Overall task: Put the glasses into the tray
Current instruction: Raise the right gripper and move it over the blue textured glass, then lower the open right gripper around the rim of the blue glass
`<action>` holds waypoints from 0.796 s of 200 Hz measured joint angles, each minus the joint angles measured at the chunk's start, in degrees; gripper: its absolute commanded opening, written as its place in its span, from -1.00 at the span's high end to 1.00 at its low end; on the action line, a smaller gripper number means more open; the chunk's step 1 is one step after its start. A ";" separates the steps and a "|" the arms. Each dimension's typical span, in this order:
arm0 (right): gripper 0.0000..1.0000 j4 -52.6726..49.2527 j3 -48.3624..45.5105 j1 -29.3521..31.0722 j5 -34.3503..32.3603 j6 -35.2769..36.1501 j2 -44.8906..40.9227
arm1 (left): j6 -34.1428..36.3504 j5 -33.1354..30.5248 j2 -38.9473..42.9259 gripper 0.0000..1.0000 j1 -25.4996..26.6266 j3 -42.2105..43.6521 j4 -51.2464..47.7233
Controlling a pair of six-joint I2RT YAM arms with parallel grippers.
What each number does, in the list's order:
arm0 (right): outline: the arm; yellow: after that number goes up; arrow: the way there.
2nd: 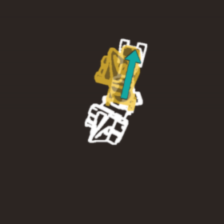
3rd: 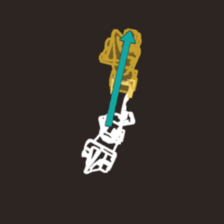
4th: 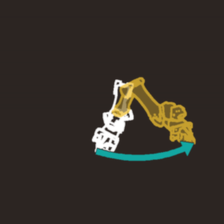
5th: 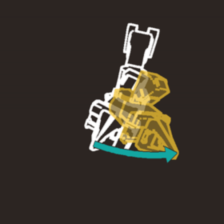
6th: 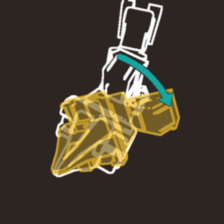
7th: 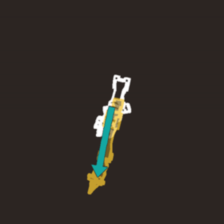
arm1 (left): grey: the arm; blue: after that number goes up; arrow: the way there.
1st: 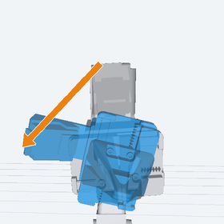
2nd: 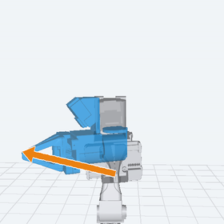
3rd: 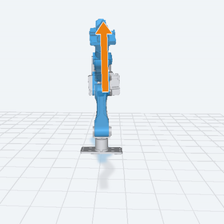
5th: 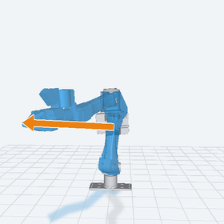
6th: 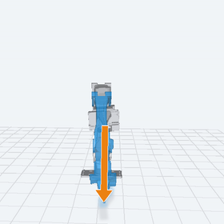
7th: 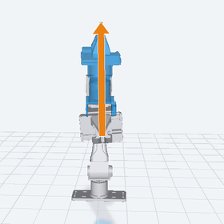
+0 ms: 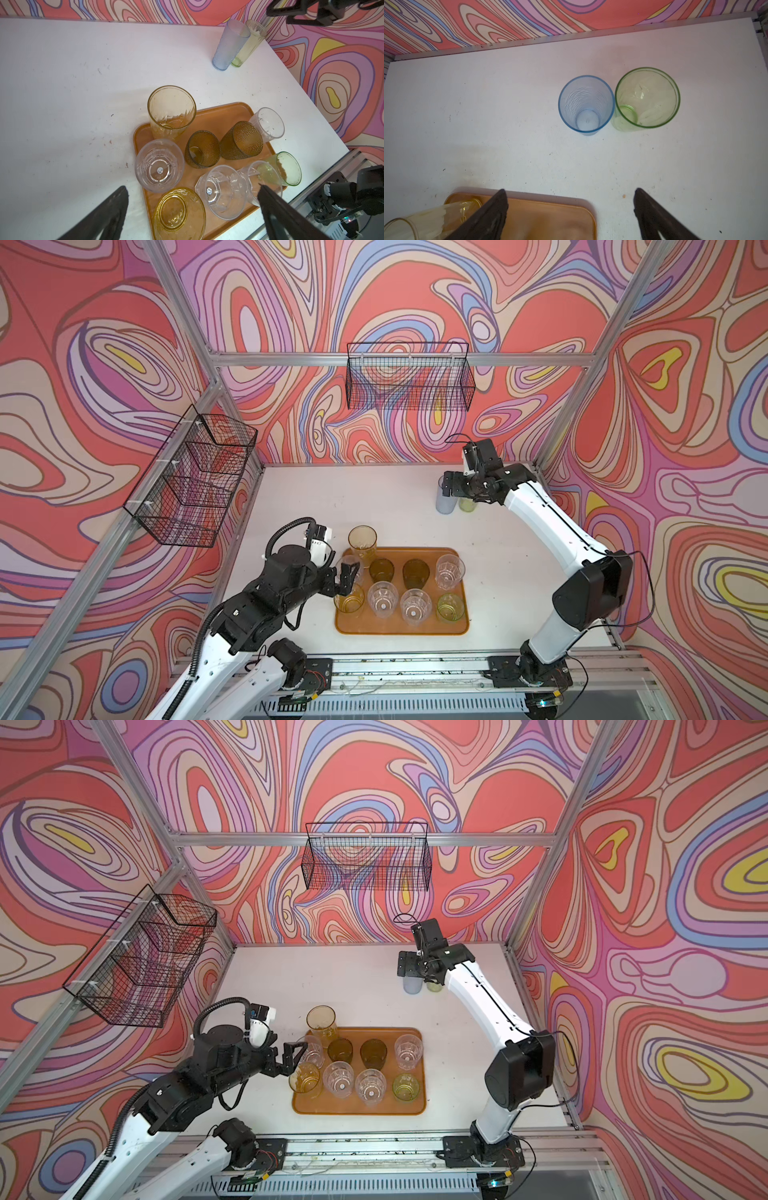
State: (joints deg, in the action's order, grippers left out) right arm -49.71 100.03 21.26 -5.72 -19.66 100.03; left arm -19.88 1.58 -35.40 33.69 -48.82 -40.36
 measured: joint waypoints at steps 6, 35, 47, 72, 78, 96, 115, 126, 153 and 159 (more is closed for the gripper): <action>-0.85 -0.02 1.22 -0.07 0.13 0.35 1.20 | 0.39 -0.02 0.28 -1.00 0.00 0.04 0.02; -0.67 -0.31 6.05 -0.15 1.03 2.05 6.73 | 0.85 -0.11 3.08 -1.00 0.00 1.03 0.42; -0.61 -0.63 7.23 -0.15 1.31 2.62 8.48 | 0.81 -0.17 4.28 -1.00 0.00 1.70 0.52; -0.44 -1.09 8.48 -0.17 1.42 3.76 11.23 | 0.79 -1.14 5.88 -1.00 0.00 3.10 0.52; -0.35 -1.07 8.68 -0.17 1.46 3.87 11.78 | 0.79 -1.44 5.97 -1.00 0.00 3.19 0.50; -0.20 -0.85 8.83 -0.17 1.46 4.90 13.33 | 0.79 -2.16 6.08 -1.00 0.00 3.23 0.48; -0.08 -0.92 9.18 -0.17 1.40 5.77 14.78 | 0.81 -2.71 6.08 -1.00 0.00 3.23 0.48; -0.06 -0.96 10.01 -0.17 1.22 6.12 15.82 | 0.79 -2.73 6.08 -1.00 0.00 3.23 0.48; 0.02 -1.01 11.32 -0.17 0.70 6.99 17.59 | 0.79 -2.73 6.05 -1.00 0.00 3.23 0.48; 0.04 -1.01 11.41 -0.17 0.63 7.13 17.79 | 0.79 -2.71 6.05 -1.00 0.00 3.23 0.48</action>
State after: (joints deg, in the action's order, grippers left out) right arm -50.72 111.44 21.08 -5.08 -12.53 117.82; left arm -19.09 -1.13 -29.34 33.69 -45.58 -39.88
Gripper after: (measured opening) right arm 0.504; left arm 0.999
